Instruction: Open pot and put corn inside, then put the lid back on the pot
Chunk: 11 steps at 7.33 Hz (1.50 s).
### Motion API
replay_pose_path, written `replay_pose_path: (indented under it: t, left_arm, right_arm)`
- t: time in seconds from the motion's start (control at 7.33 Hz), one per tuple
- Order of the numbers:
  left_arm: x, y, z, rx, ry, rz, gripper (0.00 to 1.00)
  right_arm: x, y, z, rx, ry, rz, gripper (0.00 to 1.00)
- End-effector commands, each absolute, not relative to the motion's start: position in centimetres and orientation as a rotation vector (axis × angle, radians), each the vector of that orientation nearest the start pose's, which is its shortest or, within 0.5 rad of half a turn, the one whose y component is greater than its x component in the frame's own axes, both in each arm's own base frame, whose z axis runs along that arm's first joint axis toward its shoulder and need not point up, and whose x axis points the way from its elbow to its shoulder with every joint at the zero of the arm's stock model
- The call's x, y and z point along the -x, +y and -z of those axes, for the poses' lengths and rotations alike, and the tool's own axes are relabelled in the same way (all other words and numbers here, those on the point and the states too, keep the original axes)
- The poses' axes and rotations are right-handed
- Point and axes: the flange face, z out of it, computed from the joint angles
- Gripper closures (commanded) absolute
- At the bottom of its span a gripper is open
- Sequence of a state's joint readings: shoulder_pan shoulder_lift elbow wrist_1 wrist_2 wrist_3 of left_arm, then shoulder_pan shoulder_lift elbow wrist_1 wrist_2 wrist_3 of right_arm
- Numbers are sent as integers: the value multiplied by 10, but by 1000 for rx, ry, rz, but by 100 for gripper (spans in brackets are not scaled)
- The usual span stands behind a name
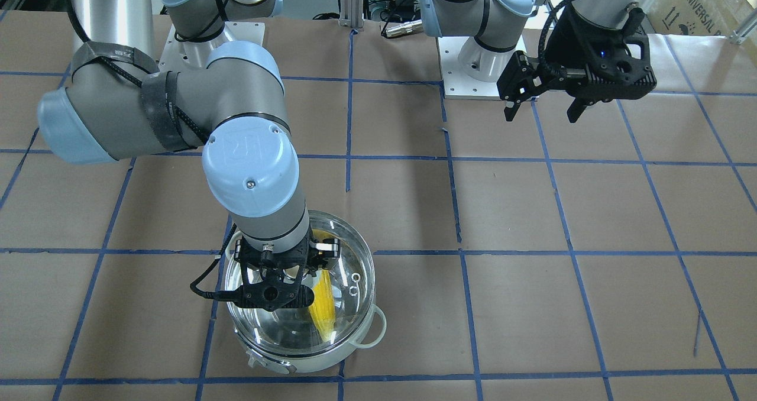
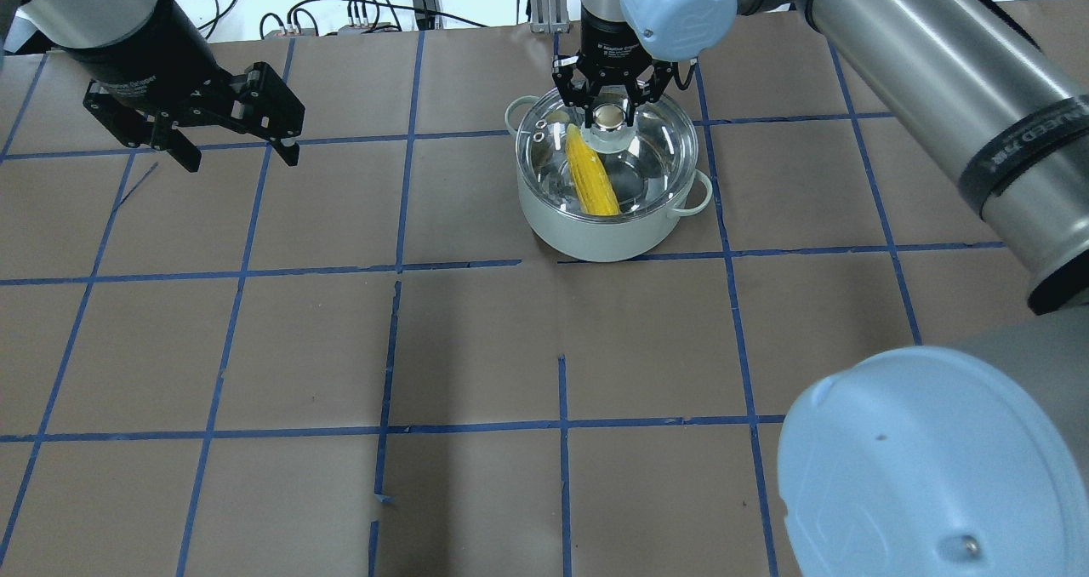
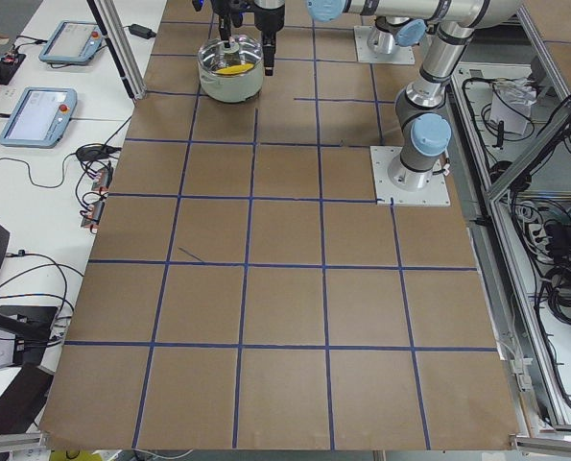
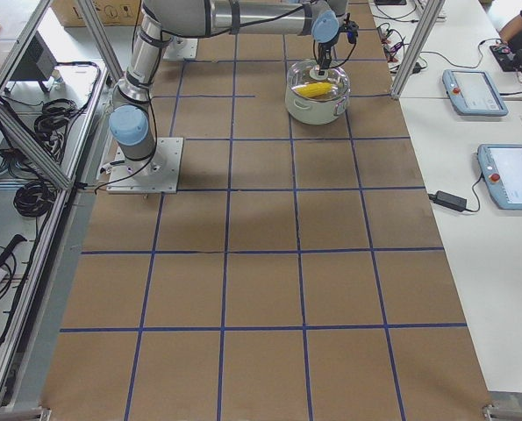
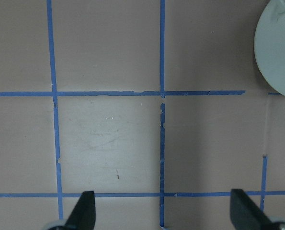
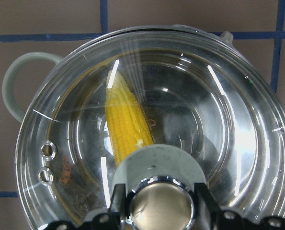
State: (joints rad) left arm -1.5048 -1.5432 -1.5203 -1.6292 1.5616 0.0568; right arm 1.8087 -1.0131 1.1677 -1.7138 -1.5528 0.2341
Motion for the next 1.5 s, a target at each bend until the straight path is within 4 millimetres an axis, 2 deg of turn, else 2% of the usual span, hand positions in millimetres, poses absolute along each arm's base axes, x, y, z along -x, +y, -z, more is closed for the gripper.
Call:
replay_pose_path:
  t: [0.0,0.55,0.68,0.82,0.95,1.09,1.23,1.36]
  left_arm:
    - [102,-489,-520,12,3149,32,0]
    - [102,-489,-520,14,3149,32,0]
    - [102,-489,-520,14,3149,32,0]
    - [102,-489,-520,14,3149,32,0]
    - [102,-489,-520,14,3149,32,0]
    - [102,-489,-520,14,3149,32,0]
    - [102,-489,-520,14,3149,32,0]
    - [102,-489,-520,14,3149,32,0]
  right_arm:
    - [-299,-661,-363,2,3124,-2,42]
    - [-300,-662,-362,10,3122,5,35]
    - [-299,-662,-368,7,3121,22,34]
    - [-291,-665,-392,5,3117,67,32]
    - [-279,-660,-428,-13,3114,86,19]
    - [-256,-644,-464,-50,3121,97,0]
    - [-218,-630,-488,-41,3131,56,0]
    - [-172,-624,-499,4,3134,43,0]
